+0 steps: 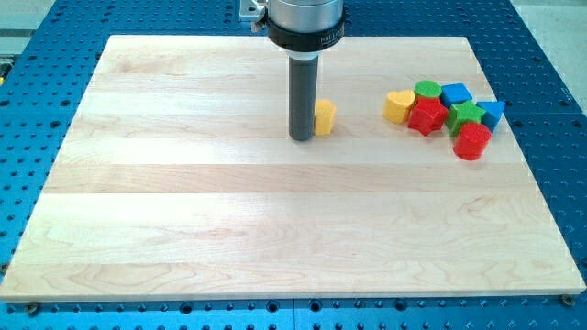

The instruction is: Move the yellow hexagon parallel left of the yellow heart

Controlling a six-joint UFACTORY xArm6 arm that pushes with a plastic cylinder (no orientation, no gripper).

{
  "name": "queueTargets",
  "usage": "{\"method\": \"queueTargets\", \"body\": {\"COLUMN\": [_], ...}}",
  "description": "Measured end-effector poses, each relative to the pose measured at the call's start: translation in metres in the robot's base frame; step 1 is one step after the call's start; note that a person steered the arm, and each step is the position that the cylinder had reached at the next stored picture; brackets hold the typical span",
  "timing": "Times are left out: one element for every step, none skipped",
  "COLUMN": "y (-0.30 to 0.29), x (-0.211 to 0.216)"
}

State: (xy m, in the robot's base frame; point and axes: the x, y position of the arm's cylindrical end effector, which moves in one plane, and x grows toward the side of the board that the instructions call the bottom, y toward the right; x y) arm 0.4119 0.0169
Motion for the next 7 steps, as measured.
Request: {"method": "queueTargets", "body": {"y": [0.002,0.018,0.052,0.057,0.054,0.054,0.054], "x": [0.057,0.11,0.076,0.018,0.015,0.015,-0.011]}}
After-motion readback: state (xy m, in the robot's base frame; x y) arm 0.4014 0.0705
